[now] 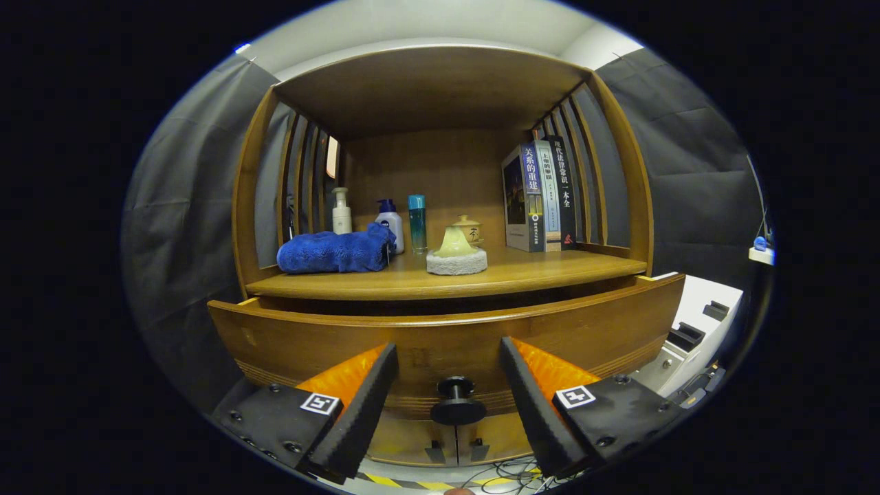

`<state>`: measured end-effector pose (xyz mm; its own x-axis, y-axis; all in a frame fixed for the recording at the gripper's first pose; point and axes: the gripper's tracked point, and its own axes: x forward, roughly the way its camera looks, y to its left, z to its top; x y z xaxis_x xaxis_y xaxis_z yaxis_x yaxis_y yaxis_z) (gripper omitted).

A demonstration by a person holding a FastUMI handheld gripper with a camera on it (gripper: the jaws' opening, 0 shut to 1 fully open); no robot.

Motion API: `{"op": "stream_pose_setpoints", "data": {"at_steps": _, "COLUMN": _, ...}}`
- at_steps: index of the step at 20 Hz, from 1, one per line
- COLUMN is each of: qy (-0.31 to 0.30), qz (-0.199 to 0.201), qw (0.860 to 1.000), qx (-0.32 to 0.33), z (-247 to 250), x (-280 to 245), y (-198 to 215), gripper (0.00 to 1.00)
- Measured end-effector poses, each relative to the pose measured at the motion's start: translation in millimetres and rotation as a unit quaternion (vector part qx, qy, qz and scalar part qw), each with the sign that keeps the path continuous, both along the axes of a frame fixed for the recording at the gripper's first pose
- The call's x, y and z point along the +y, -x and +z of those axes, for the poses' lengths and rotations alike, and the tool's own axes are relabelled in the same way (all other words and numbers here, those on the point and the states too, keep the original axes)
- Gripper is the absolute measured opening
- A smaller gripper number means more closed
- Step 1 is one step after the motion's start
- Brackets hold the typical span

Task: Pull open the drawer, take out the items inside it, and place them on the countertop above the cabinet.

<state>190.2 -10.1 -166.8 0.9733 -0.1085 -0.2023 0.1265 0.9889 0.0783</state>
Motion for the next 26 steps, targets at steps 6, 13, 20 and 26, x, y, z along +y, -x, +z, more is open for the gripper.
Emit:
{"op": "stream_pose_setpoints", "data": {"at_steps": 6, "qy": 0.002, "qz": 0.000, "qw": 1.000, "qx": -0.005, "z": -3, "x": -3, "y": -25, "gripper": 0.99}}
{"op": "stream_pose_setpoints", "data": {"at_steps": 13, "qy": -0.001, "qz": -0.001, "qw": 1.000, "qx": -0.002, "z": -5, "x": -6, "y": -44, "gripper": 0.98}}
{"op": "stream_pose_setpoints", "data": {"at_steps": 20, "qy": -0.017, "qz": -0.009, "qw": 1.000, "qx": -0.005, "z": -1, "x": -2, "y": -41, "gripper": 0.99}}
{"op": "stream_pose_setpoints", "data": {"at_steps": 26, "qy": -0.016, "qz": -0.010, "qw": 0.999, "qx": -0.027, "z": 50, "x": 2, "y": 21, "gripper": 0.99}}
